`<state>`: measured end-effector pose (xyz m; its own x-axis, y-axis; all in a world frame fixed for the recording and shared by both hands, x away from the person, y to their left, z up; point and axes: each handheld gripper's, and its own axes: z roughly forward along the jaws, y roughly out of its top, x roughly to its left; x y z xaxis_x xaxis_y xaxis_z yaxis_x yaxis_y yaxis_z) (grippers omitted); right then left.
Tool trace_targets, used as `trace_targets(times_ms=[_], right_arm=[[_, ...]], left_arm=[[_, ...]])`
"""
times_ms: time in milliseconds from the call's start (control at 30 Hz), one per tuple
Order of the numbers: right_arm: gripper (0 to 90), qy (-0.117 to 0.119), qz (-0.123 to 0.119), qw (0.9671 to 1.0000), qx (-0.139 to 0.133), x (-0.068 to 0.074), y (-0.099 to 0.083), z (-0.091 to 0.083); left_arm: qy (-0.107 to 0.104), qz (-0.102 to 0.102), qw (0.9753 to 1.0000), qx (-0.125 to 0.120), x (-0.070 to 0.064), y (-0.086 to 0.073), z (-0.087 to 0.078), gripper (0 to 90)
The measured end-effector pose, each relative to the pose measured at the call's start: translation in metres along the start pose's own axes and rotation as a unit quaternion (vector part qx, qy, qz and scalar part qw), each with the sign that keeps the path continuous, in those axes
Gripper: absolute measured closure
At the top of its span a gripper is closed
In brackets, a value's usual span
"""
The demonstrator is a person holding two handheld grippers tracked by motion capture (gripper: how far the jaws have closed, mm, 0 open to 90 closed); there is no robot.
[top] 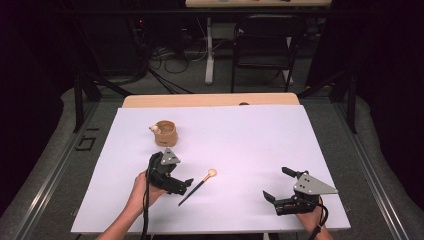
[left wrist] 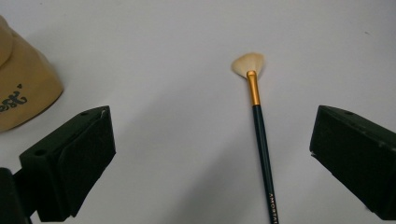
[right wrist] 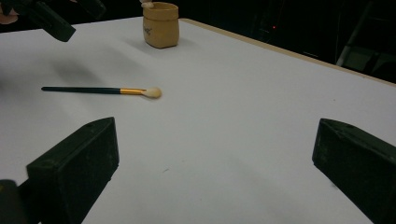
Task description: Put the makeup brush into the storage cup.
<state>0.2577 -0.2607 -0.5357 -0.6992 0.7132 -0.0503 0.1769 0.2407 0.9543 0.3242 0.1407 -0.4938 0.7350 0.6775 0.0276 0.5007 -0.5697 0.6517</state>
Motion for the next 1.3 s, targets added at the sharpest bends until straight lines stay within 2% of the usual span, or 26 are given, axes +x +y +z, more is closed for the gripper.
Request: trace_targets(times_ms=[33,67,233,300,400,533,633,900,1067,1233,1300], right_arm=[[0.0,0.002,-0.001,0.9999,0.011,0.000,0.000,-0.001],[0.0,0.002,-0.004,0.9999,0.011,0.000,0.000,-0.001],[0.0,-0.001,0.000,1.0000,0.003,-0.001,0.000,-0.001],[0.0,-0.002,0.001,1.0000,-0.001,0.000,0.000,-0.001],[0.0,0.002,0.001,1.0000,0.005,-0.001,0.000,-0.001],[0.1,0.002,-0.001,1.0000,0.008,-0.001,0.000,-0.003],[0.2,0.000,0.003,1.0000,0.001,-0.002,0.000,-0.002],[0.3,0.002,-0.001,1.0000,0.008,-0.002,-0.001,-0.001],[0.5,0.002,-0.003,1.0000,0.007,-0.001,0.000,-0.001],[0.9,0.002,-0.006,0.9999,0.016,-0.001,-0.001,-0.001],[0.9,0.002,-0.007,0.9998,0.017,-0.001,-0.001,0.000]], left_arm=[[-0.001,0.001,1.0000,0.006,-0.001,0.003,0.000,0.3],[-0.001,0.001,1.0000,0.006,-0.001,0.003,0.000,0.3],[-0.010,-0.002,0.9991,0.042,-0.003,0.018,0.009,0.3],[-0.011,0.001,0.9988,0.048,-0.003,0.020,0.010,0.3],[-0.012,0.000,0.9976,0.069,-0.005,0.025,0.014,0.1],[-0.012,0.002,0.9943,0.106,-0.008,0.030,0.020,0.0],[-0.009,0.000,0.9930,0.117,-0.009,0.032,0.023,0.0],[-0.003,-0.008,0.9897,0.143,-0.017,0.039,0.033,0.0],[0.001,-0.007,0.9862,0.165,-0.020,0.042,0.040,0.1],[0.002,-0.014,0.9845,0.175,-0.021,0.042,0.046,0.0],[0.002,-0.009,0.9837,0.180,-0.021,0.042,0.048,0.0]])
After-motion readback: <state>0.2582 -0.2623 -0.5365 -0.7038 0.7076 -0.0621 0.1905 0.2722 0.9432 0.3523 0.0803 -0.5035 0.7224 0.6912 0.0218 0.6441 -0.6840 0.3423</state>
